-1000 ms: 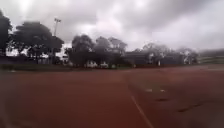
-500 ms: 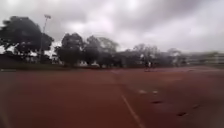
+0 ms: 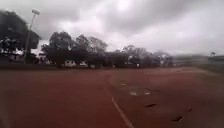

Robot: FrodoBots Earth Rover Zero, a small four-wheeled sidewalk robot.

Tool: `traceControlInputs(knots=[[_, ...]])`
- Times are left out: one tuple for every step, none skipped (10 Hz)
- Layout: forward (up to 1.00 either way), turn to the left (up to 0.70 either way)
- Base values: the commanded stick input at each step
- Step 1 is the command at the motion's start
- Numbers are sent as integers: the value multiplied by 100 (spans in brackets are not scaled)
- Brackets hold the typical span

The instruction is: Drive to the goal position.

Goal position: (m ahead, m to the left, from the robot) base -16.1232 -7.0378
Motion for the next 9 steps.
traceControlInputs(knots=[[50, 52], [50, 52], [50, 52], [50, 52], [50, 52], [50, 52], [50, 52], [50, 52], [50, 52]])
